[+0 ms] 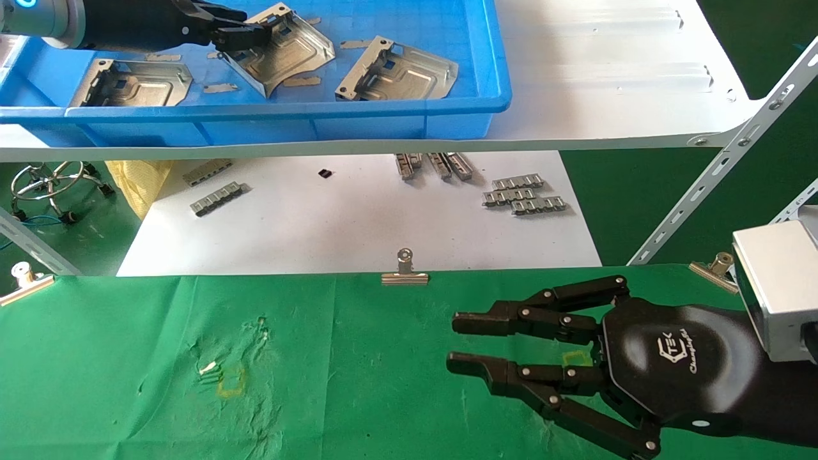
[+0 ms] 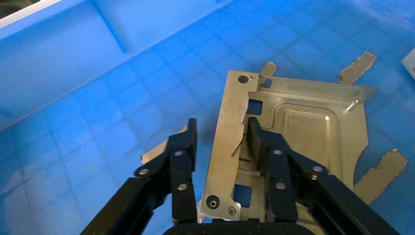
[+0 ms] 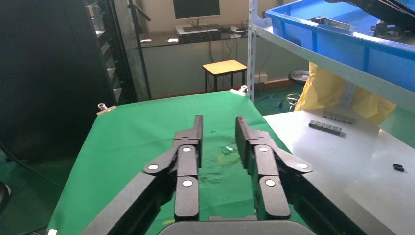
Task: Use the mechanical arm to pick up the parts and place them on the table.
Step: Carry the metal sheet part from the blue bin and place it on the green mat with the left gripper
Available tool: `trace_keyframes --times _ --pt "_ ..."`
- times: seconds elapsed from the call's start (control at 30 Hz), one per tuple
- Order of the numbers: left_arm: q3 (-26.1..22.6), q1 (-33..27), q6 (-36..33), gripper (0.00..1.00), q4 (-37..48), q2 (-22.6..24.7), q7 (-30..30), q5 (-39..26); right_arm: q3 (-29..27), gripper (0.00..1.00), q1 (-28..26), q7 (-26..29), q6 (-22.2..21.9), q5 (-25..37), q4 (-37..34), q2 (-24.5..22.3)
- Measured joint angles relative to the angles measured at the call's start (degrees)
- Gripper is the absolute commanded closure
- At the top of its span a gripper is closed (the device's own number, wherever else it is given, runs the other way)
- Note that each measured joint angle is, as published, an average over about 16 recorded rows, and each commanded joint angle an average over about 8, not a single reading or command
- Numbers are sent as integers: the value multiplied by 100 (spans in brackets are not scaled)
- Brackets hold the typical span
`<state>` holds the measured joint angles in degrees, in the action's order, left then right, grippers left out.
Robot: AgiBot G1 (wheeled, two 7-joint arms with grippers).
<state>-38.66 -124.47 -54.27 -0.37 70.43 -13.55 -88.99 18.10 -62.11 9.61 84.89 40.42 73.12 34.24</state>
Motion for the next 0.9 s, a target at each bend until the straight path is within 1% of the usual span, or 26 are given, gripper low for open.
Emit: trace_keyframes --times 0.23,0.37,0.5,0.63,0.77,0.9 --pt "53 -84 -190 100 -46 -61 62 77 1 0 0 -1 -1 -1 0 -1" --pt "148 -154 -544 100 -127 -167 180 219 2 0 0 -1 -1 -1 0 -1" --pt "283 -209 -1083 100 -245 -330 402 426 3 0 -1 -1 -1 -2 0 -1" --pt "435 -230 -1807 100 -385 -539 724 667 4 0 -1 -2 -1 -2 0 -1" --pt "570 -185 -2594 100 -549 -771 1146 906 4 0 -1 -2 -2 -3 0 -2" --pt "639 -33 -3197 100 -835 -1012 1631 1154 5 0 -1 -3 -2 -3 0 -2"
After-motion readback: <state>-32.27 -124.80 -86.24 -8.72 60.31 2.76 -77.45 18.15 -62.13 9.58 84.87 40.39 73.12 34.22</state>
